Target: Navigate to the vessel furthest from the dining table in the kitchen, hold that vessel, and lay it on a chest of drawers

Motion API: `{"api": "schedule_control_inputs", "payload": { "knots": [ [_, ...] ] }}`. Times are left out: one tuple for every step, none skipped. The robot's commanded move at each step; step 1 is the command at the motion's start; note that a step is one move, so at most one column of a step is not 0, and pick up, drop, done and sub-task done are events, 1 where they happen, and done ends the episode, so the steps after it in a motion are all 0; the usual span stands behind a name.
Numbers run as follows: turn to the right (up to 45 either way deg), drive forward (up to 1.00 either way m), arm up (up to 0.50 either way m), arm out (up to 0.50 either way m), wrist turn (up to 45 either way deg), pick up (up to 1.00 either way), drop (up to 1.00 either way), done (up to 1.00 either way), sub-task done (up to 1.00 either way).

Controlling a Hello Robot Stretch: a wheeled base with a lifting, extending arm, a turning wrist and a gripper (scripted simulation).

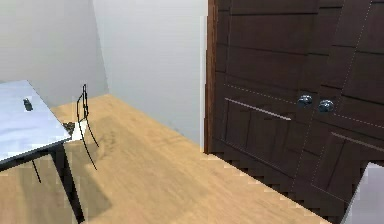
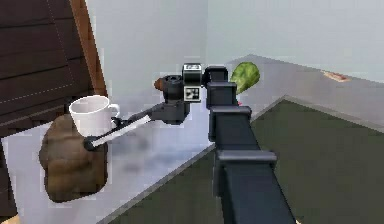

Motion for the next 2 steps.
{"api": "schedule_control_inputs", "payload": {
  "knots": [
    [0.0, 0.00, 0.00, 0.00, -45.0, 0.00, 0.00, 0.00, 0.00],
    [0.0, 0.00, 0.00, 0.00, -12.0, 0.00, 0.00, 0.00, 0.00]
  ]
}}
